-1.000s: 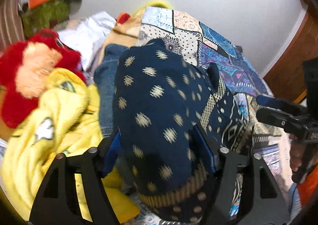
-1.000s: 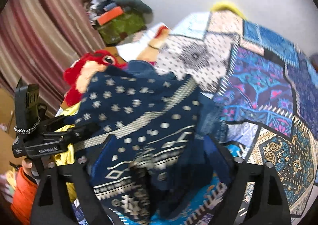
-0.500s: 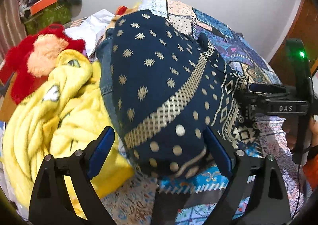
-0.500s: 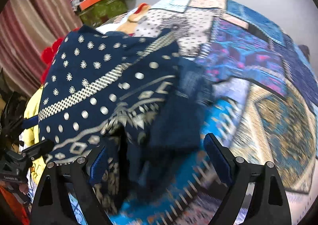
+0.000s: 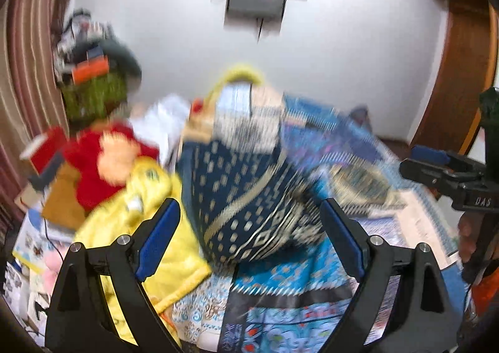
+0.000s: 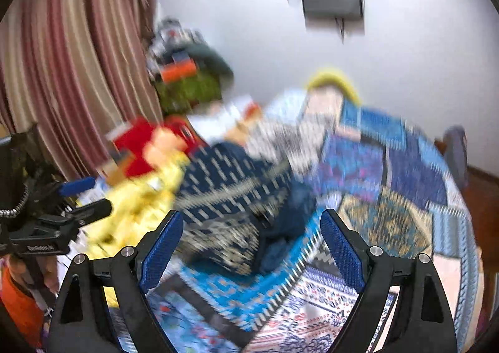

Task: Fold large clothes

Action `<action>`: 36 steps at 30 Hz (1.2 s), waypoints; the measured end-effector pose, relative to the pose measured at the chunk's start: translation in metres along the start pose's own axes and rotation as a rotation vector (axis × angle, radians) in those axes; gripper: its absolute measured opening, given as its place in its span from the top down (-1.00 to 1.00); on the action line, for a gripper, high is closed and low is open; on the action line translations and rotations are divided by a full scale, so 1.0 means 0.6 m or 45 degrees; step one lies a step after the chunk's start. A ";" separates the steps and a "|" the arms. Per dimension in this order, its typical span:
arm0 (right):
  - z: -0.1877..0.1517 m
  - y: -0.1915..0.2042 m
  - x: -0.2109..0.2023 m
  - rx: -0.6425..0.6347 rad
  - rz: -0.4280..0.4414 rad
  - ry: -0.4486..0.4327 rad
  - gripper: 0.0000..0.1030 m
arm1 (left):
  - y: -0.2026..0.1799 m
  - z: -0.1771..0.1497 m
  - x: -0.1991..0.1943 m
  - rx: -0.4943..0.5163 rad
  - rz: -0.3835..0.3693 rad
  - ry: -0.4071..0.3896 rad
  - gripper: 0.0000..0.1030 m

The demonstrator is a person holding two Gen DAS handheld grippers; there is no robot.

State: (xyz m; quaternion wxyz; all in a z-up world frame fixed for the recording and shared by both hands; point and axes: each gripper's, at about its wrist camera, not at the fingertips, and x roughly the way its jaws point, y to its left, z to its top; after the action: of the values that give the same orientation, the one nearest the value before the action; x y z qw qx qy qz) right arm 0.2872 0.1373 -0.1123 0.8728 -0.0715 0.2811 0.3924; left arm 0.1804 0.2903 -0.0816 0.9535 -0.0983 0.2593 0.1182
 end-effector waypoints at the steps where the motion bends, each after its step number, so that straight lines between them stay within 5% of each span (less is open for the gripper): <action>1: 0.007 0.013 -0.030 -0.010 0.004 -0.054 -0.72 | -0.008 0.009 -0.027 0.006 -0.003 -0.049 -0.78; 8: 0.017 0.100 -0.221 -0.055 0.060 -0.403 -0.72 | -0.069 0.028 -0.211 0.058 0.020 -0.373 -0.78; 14: -0.026 0.153 -0.309 -0.080 0.027 -0.551 -0.72 | -0.106 -0.007 -0.304 0.078 0.050 -0.531 -0.78; 25: -0.087 0.184 -0.372 -0.083 -0.120 -0.610 -0.73 | -0.142 -0.053 -0.335 0.096 0.096 -0.576 -0.86; 29: -0.091 0.176 -0.380 -0.069 -0.149 -0.614 -0.98 | -0.152 -0.057 -0.339 0.098 0.119 -0.594 -0.96; 36: -0.091 0.164 -0.375 -0.042 -0.199 -0.586 -1.00 | -0.157 -0.059 -0.336 0.101 0.119 -0.592 -0.99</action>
State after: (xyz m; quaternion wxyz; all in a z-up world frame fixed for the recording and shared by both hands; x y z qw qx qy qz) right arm 0.0718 0.0405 -0.0250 0.9403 -0.0159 0.0620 0.3343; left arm 0.0212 0.1566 0.0046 0.9842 -0.0187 0.0416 0.1713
